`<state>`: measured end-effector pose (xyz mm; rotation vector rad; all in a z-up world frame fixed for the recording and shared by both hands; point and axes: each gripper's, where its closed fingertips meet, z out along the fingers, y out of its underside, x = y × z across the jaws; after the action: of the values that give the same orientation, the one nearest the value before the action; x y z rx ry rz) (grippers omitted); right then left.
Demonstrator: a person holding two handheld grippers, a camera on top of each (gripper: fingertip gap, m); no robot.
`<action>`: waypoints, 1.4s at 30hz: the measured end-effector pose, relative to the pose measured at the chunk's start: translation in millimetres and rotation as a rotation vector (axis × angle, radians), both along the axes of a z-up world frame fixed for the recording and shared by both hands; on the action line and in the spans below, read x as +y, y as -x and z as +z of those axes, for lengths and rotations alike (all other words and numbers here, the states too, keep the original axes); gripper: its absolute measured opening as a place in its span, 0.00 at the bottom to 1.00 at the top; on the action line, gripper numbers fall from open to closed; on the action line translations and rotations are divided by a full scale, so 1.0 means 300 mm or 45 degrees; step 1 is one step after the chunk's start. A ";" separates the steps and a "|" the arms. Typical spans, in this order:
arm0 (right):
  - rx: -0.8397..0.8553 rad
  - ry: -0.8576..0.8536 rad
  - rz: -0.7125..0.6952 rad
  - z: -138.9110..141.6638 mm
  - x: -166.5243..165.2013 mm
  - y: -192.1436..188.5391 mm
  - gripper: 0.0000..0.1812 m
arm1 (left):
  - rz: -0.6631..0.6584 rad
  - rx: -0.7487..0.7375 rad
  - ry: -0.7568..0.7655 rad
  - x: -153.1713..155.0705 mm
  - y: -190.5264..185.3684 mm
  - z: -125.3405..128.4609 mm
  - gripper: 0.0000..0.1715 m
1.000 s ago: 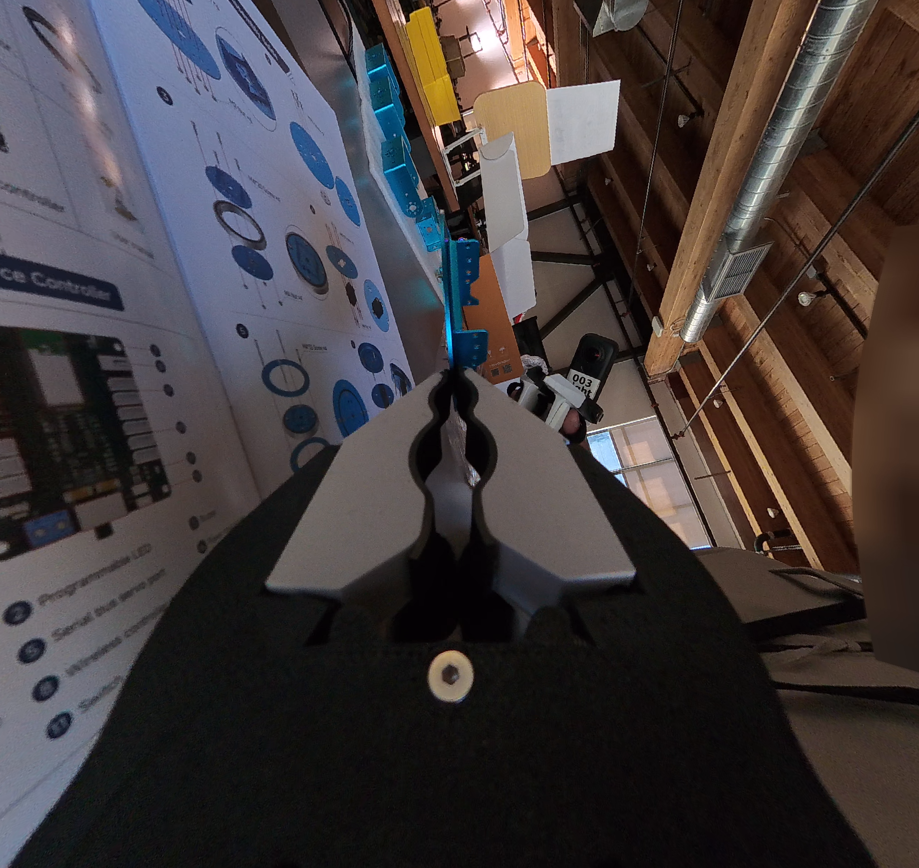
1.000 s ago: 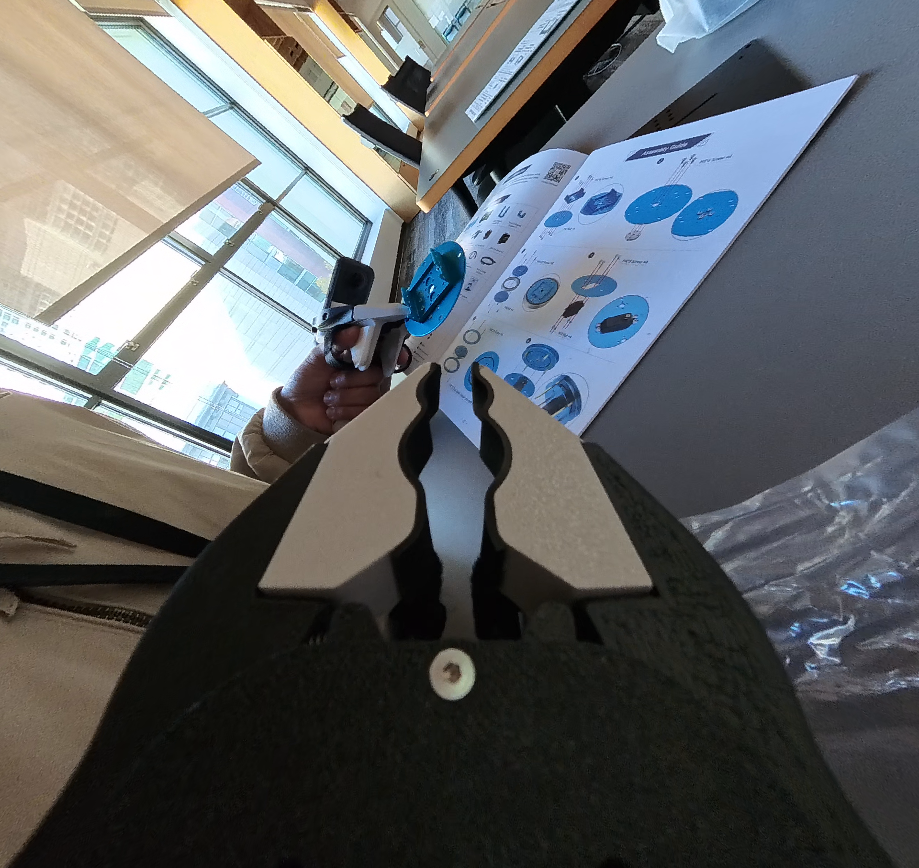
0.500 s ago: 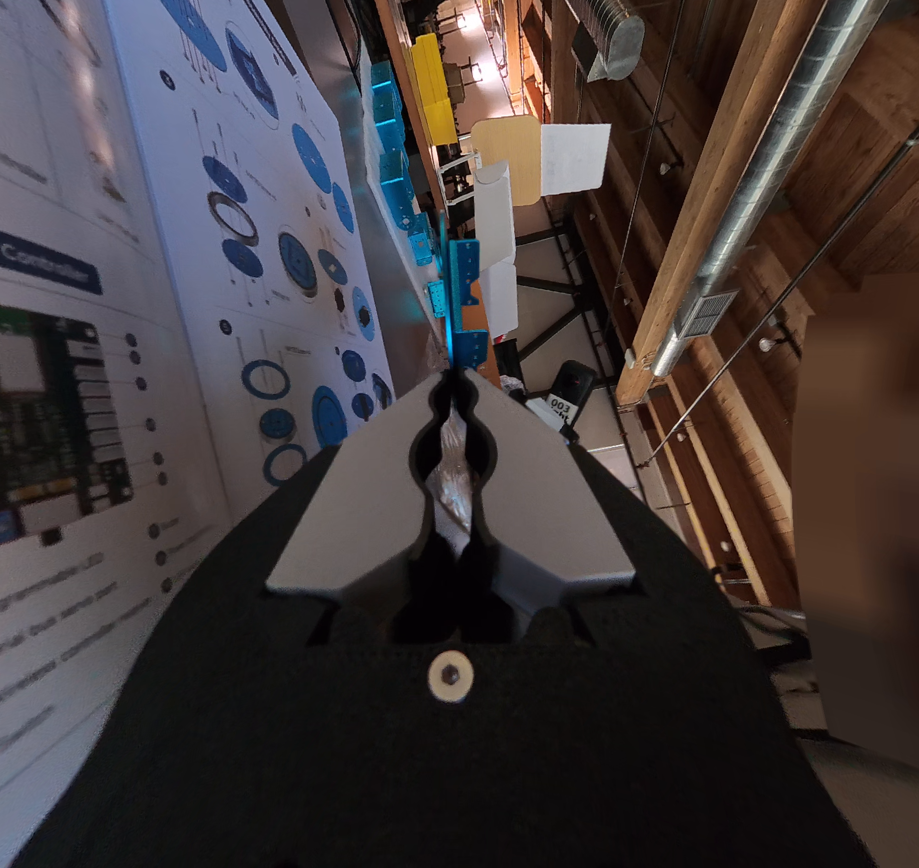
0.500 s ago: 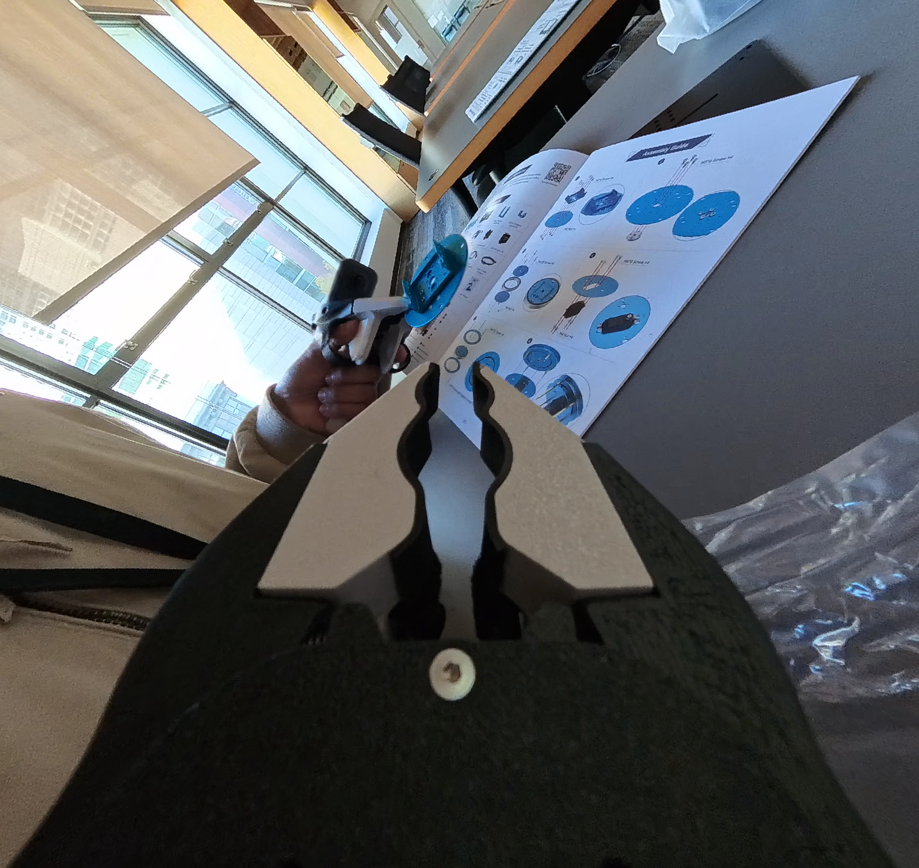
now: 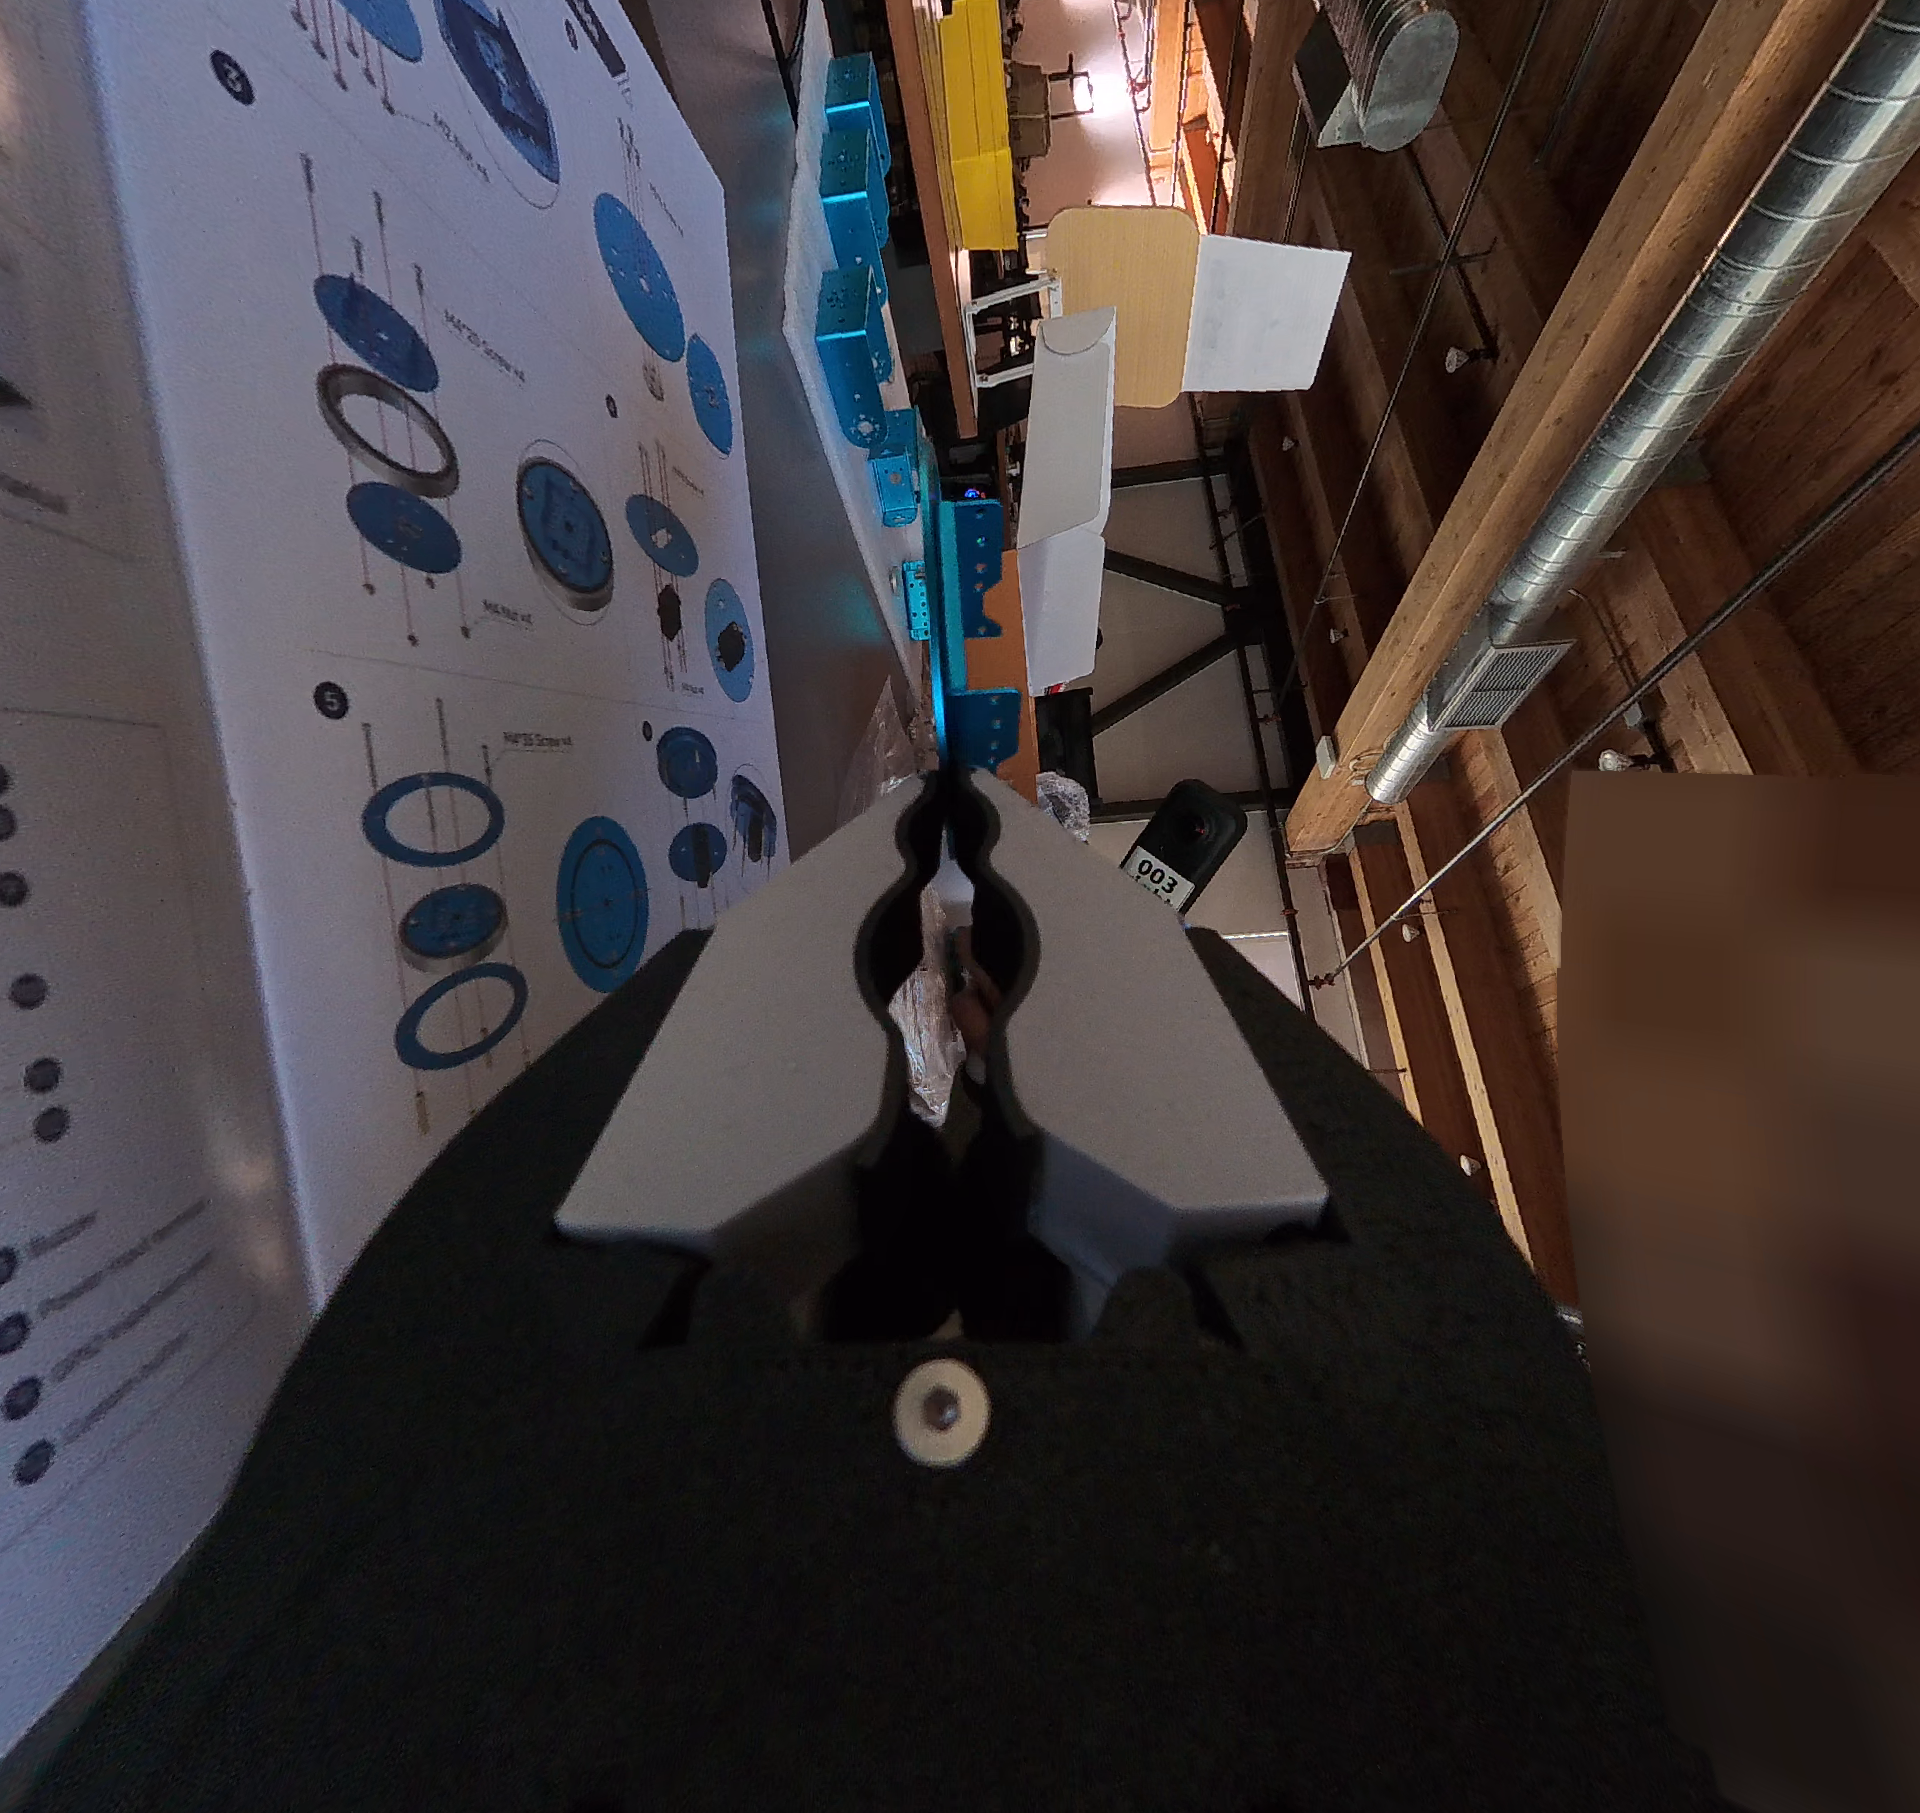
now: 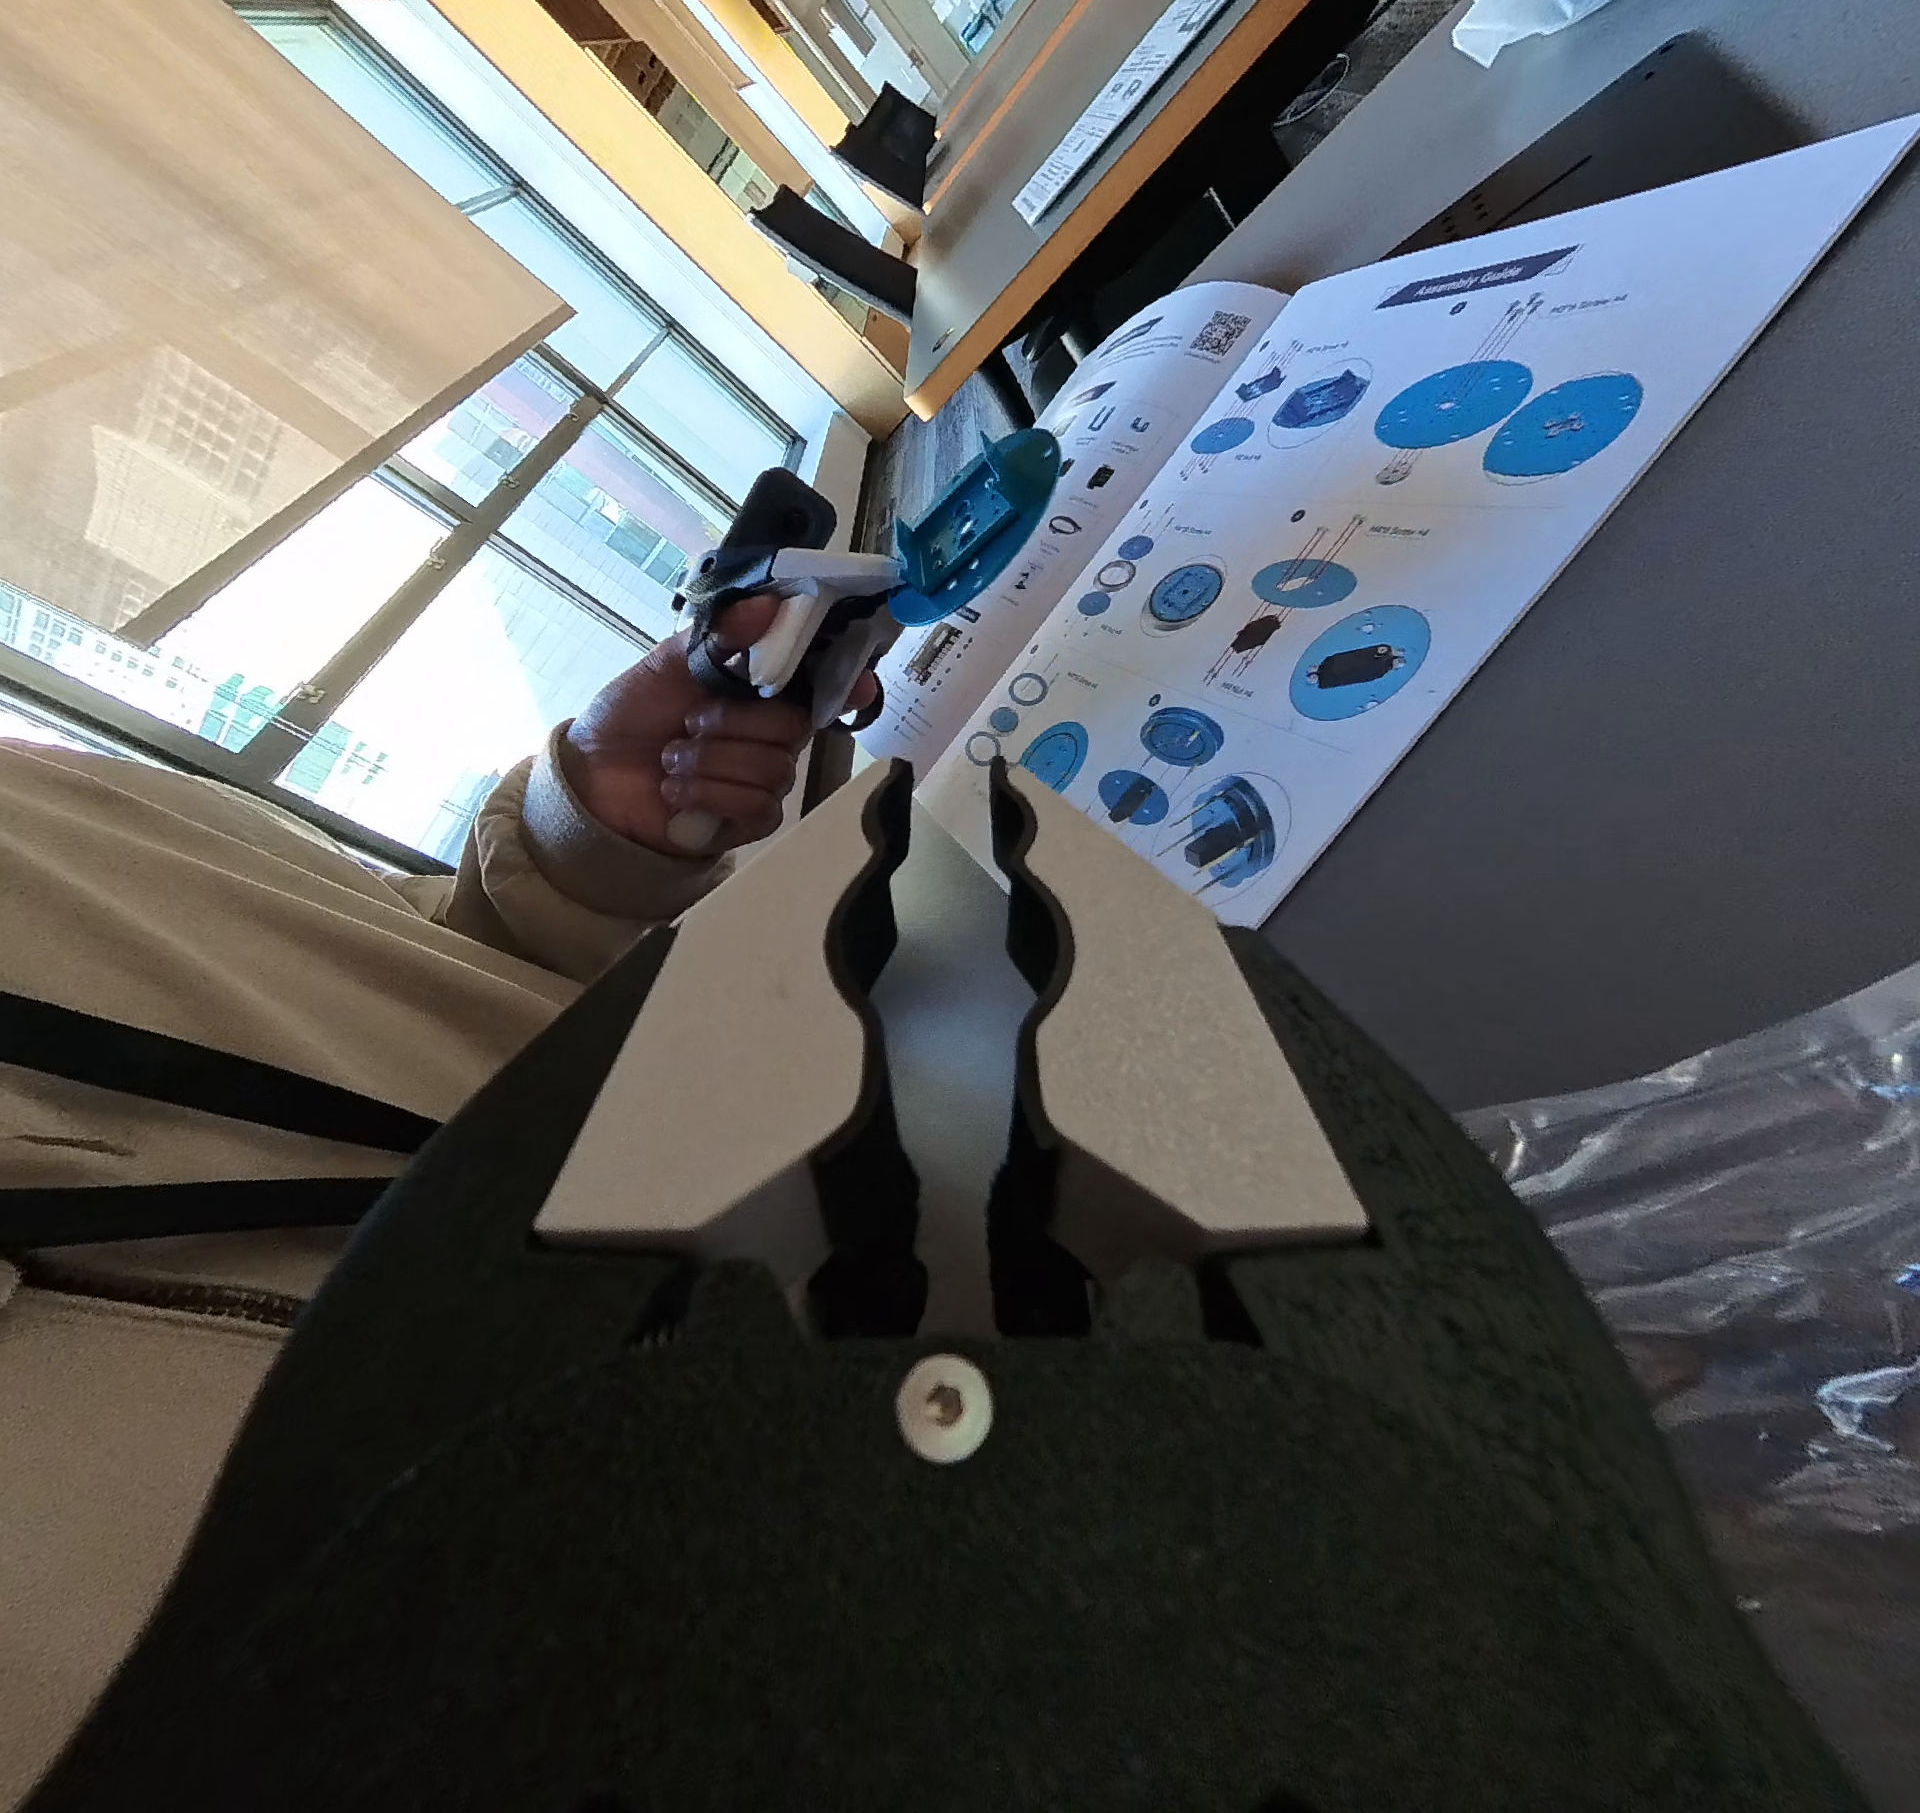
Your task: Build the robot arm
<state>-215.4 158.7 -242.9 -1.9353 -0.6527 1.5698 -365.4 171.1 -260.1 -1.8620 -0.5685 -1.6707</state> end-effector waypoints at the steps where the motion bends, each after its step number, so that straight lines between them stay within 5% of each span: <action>1: 0.001 0.002 0.004 0.000 -0.003 0.003 0.07 | 0.001 0.002 0.001 0.001 -0.001 -0.002 0.00; 10: -0.014 -0.009 0.003 -0.004 -0.003 0.005 0.08 | -0.016 0.020 -0.025 0.000 -0.015 -0.001 0.00; 13: -0.008 0.027 0.056 0.002 -0.021 0.007 0.09 | -0.191 0.209 -0.173 -0.034 -0.082 0.012 0.00; 15: -0.020 -0.039 0.122 0.014 -0.041 0.012 0.13 | -0.333 0.443 -0.360 -0.053 -0.142 0.016 0.00; 19: -0.070 -0.250 0.188 0.051 -0.065 -0.010 0.14 | -0.597 0.604 -0.736 -0.087 -0.275 0.090 0.00; 22: -0.014 -0.413 0.104 0.110 -0.038 -0.079 0.14 | -0.824 0.869 -1.034 -0.120 -0.379 0.076 0.00; 28: -0.112 -0.728 0.156 0.128 -0.094 -0.255 0.14 | -1.022 1.328 -1.767 -0.168 -0.590 0.058 0.00; 32: -0.232 -0.785 0.179 0.068 -0.132 -0.351 0.09 | -1.116 0.894 -1.607 -0.189 -0.720 0.102 0.00; 36: -0.150 -0.585 0.129 0.037 -0.126 -0.436 0.00 | -1.271 0.655 -1.328 -0.189 -0.812 0.081 0.00; 42: 0.308 0.035 -0.132 0.078 -0.030 -0.537 0.00 | -1.010 0.189 -0.928 -0.046 -0.921 0.164 0.00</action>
<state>-54.3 149.8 -219.6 -1.7319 -0.4249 1.7194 -89.1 157.2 -210.9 -1.6795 0.8579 -1.8010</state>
